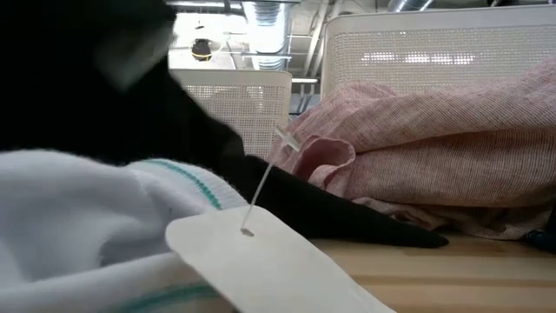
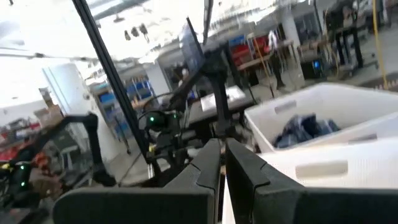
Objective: Sort clothes
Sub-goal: Put the black pants into the left white laundry organizer
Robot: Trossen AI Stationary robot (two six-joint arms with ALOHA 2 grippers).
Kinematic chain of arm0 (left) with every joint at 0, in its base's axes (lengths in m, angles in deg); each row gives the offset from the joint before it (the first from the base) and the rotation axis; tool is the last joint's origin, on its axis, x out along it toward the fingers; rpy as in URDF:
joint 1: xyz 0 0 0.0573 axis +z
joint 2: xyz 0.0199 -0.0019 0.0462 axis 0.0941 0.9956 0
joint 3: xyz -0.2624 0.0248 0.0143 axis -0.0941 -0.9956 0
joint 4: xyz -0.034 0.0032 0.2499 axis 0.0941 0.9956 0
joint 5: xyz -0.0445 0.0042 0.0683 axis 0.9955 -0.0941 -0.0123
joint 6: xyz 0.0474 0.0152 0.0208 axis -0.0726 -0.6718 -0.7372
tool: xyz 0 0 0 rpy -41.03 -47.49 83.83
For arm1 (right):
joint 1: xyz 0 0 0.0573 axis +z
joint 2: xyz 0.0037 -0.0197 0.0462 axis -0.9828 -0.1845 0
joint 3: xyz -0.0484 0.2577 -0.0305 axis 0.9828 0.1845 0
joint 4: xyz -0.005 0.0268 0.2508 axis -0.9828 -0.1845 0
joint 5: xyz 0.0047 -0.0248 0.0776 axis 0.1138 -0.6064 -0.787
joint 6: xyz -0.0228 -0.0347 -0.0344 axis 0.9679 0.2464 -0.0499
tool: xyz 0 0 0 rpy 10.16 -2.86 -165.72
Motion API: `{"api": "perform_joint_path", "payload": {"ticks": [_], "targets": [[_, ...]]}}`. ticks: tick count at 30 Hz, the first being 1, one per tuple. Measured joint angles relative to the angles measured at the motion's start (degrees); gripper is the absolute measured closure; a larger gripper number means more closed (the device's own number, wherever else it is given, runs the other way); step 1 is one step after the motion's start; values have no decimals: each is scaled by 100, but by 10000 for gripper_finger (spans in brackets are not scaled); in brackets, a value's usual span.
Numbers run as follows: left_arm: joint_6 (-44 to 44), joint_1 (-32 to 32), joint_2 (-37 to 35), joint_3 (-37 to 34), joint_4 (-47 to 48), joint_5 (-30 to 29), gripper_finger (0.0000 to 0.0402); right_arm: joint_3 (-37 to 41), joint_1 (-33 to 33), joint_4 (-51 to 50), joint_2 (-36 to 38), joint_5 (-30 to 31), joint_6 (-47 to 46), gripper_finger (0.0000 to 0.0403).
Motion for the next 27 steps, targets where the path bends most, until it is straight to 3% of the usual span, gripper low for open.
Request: {"api": "perform_joint_path", "payload": {"ticks": [8, 18, 21, 27], "targets": [[-1142, -104, -937, 7, -779, -290, 383, 0, -30, 746, -17, 52, -441, 358], [-2167, -169, -1705, 57, -926, -358, 383, 0, 22, -515, -61, -57, -411, 358], [-2811, -169, -1854, 331, -919, -715, 383, 1, 13, -669, -99, -57, -432, 358], [-4414, -169, -1893, 1214, -740, -2145, 383, 206, 13, -762, -135, -57, -450, 358]]}}
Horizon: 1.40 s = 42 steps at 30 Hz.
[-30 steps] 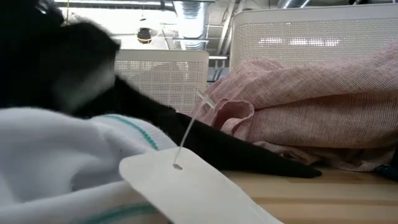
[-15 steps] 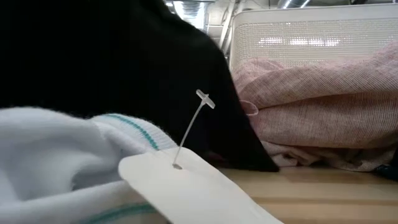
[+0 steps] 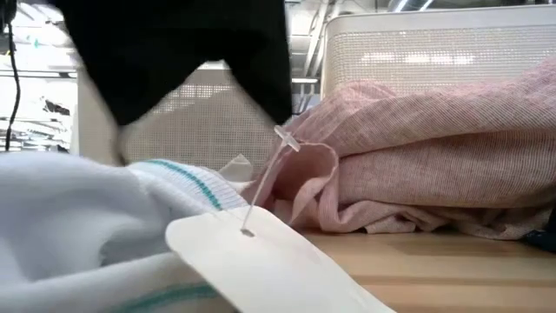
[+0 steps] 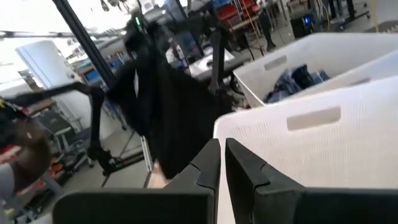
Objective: Sort clothes
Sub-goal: Put the black pants into the left white laundry organizer
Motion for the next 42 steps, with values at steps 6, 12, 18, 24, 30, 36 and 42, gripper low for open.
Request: {"api": "perform_joint_path", "payload": {"ticks": [6, 12, 18, 24, 30, 36, 42], "targets": [[-1591, 4, -2, 966, -212, -1663, 383, 351, 0, -22, 11, -4, -42, 358], [-2994, 301, -4, 1686, -808, -2442, 383, 593, -2, -2, 11, -2, -42, 358], [-3585, 1083, -9, 2023, -1064, -2430, 383, 725, -2, 74, 11, -4, -40, 358], [-3410, 1995, -9, 2005, -703, -2104, 383, 725, -2, 212, 11, -4, -3, 358], [-2019, 3111, 149, 1994, 996, -1649, 382, 725, -2, 229, 11, -4, 6, 358], [-1000, 4194, 449, 1991, 1970, -678, 370, 725, 67, 646, 11, -83, 92, 358], [-686, 4904, 868, 1988, 2112, 358, 364, 722, 373, 1271, 13, -639, 154, 358]]}}
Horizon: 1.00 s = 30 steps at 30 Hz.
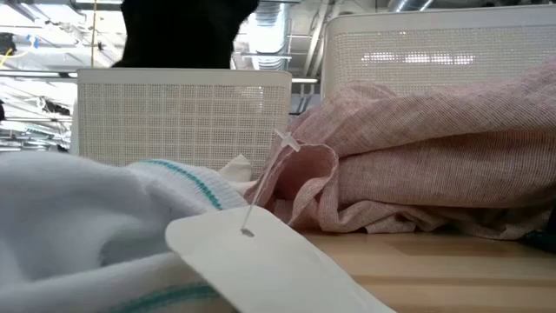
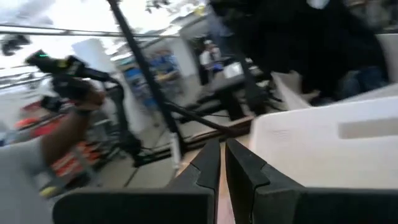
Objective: Sort clothes
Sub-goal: Put the black pants into the left white laundry organizer
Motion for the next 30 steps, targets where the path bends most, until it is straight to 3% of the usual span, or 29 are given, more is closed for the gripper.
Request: {"api": "perform_joint_path", "payload": {"ticks": [6, 11, 16, 21, 26, 30], "targets": [[18, 384, 472, 0, 6, 421, 304, 0, 285, 272, -147, 107, -186, 358], [20, 599, 790, 0, -93, 584, 229, -219, 261, 905, -573, 290, 766, 358], [57, 749, 974, 0, -122, 735, 188, -801, 365, 752, -1523, 311, 1340, 353], [81, 871, 979, 0, -125, 957, 180, -2014, 484, -777, -2797, 707, 1651, 322], [194, 949, 983, 0, -98, 1009, 179, -3215, 722, -2342, -3843, 846, 1658, 257], [205, 949, 979, 0, -79, 1066, 179, -3860, 881, -3889, -4483, 1355, 1573, 204]]}}
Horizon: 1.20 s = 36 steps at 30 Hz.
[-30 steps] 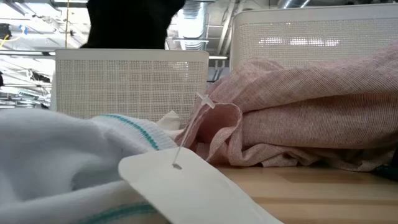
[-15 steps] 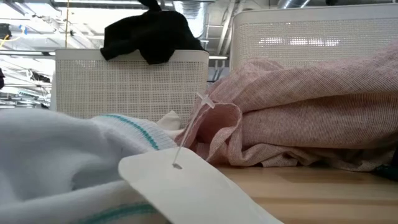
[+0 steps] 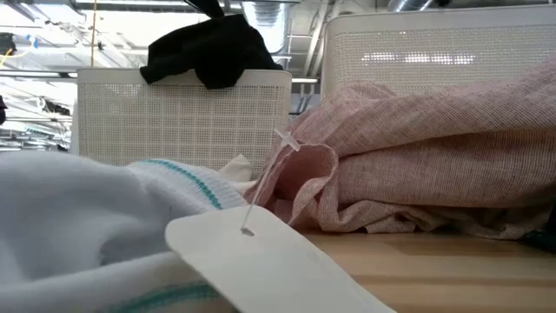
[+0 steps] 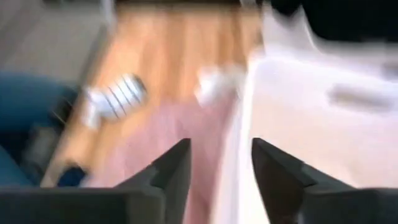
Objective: Sort clothes
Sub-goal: Put the black pants into the left white laundry organizer, then adjust the right white laundry organizer
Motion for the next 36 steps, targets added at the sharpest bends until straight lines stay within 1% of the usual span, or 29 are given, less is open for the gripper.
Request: {"api": "perform_joint_path", "payload": {"ticks": [2, 4, 7, 10, 14, 16, 18, 21, 22, 28, 33, 36], "targets": [[3, 0, 0, 0, 1, 115, 179, -126, -6, -398, -228, 37, -250, 189], [3, -2, 0, 0, 1, 135, 179, -194, -6, -617, -371, 53, -432, 182], [2, -2, 0, 0, 5, 136, 179, -201, -31, -961, -566, 191, -572, 182], [28, -2, 0, 0, 10, 136, 179, -199, -103, -1168, -744, 412, -587, 192], [89, -2, 0, 0, 25, 143, 179, -201, -215, -1284, -961, 446, -531, 220], [114, -2, 0, 0, 36, 145, 179, -201, -243, -1351, -1087, 442, -382, 246], [137, -2, 0, 0, 103, 148, 179, -201, -223, -1366, -1190, 443, -182, 286], [149, -4, 1, 0, 151, 148, 179, -201, -155, -1388, -1329, 441, 167, 369], [149, -4, 1, 0, 154, 148, 179, -209, -140, -1386, -1381, 437, 273, 383], [149, -4, 2, 0, 158, 148, 179, -431, -198, -1419, -1693, 885, 1159, 396], [202, -4, 2, 0, 225, 152, 179, -599, -572, -1627, -1899, 1341, 1610, 400], [243, -4, 2, 0, 342, 230, 179, -599, -872, -1694, -1972, 1302, 1689, 401]]}}
